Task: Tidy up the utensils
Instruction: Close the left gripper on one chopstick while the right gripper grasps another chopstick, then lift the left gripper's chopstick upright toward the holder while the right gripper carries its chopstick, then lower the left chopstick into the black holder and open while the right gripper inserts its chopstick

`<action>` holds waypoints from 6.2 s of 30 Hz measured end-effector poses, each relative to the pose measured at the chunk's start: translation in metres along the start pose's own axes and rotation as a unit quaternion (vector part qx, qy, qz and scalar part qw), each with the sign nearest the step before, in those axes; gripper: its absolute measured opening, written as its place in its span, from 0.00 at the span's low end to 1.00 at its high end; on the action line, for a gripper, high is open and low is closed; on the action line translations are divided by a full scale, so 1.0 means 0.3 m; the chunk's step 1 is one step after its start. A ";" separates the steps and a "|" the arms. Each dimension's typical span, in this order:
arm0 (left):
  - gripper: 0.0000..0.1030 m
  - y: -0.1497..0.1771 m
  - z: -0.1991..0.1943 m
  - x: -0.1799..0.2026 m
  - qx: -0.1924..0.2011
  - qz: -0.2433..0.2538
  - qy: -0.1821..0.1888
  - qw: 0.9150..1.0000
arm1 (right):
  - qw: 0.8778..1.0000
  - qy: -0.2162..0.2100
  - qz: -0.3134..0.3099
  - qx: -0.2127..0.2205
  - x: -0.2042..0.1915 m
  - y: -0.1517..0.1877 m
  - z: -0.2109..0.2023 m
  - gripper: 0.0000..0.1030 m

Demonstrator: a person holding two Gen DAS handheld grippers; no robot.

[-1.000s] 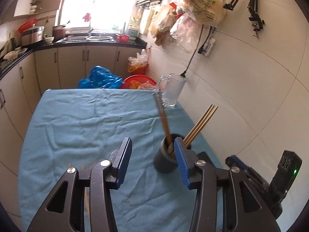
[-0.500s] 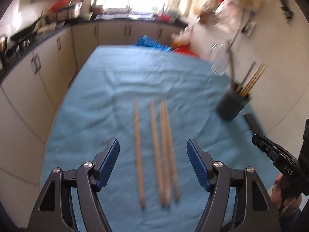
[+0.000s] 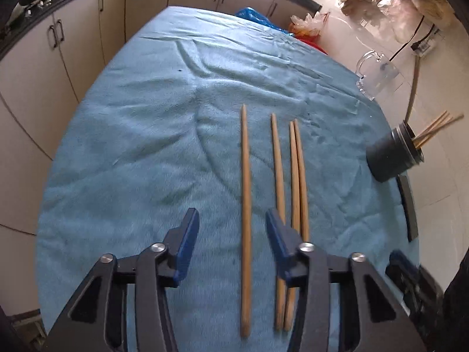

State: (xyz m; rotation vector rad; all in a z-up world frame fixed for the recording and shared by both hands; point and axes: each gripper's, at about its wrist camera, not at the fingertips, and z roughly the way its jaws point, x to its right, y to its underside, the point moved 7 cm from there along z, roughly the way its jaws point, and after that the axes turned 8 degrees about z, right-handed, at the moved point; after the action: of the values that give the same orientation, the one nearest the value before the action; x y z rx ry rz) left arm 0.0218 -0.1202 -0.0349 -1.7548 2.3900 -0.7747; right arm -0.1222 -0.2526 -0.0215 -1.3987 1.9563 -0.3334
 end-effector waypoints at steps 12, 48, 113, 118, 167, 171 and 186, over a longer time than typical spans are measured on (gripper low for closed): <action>0.14 -0.107 0.119 -0.012 -0.027 0.021 -0.063 0.997 | 0.999 0.004 -0.024 -0.022 -0.045 -0.029 0.029 0.35; 0.08 -0.079 0.082 -0.106 -0.010 0.005 -0.039 0.999 | 0.983 0.069 0.000 -0.168 -0.257 -0.266 0.581 0.09; 0.07 -0.191 -0.550 0.554 0.202 0.129 0.094 0.966 | 0.943 -0.049 0.085 0.319 0.159 -0.388 -0.656 0.07; 0.07 -0.255 -0.602 0.685 0.215 0.153 0.114 0.958 | 0.938 -0.041 0.094 0.330 0.215 -0.417 -0.688 0.07; 0.08 -0.609 -0.182 0.863 0.207 0.154 0.069 0.964 | 0.944 0.033 0.114 0.308 0.382 -0.697 -0.392 0.09; 0.34 -0.610 -0.196 0.860 0.212 0.152 0.067 0.963 | 0.946 0.028 0.112 0.304 0.375 -0.690 -0.394 0.10; 0.45 -0.580 -0.307 0.837 0.238 0.144 0.072 0.958 | 0.943 0.029 0.112 0.313 0.359 -0.662 -0.459 0.34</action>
State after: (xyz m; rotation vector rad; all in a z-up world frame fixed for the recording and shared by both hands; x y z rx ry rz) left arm 0.0556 -0.3549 0.1789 -1.1697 2.2126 -1.3291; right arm -0.0886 -0.4514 0.1497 -0.7550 1.8021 -0.8126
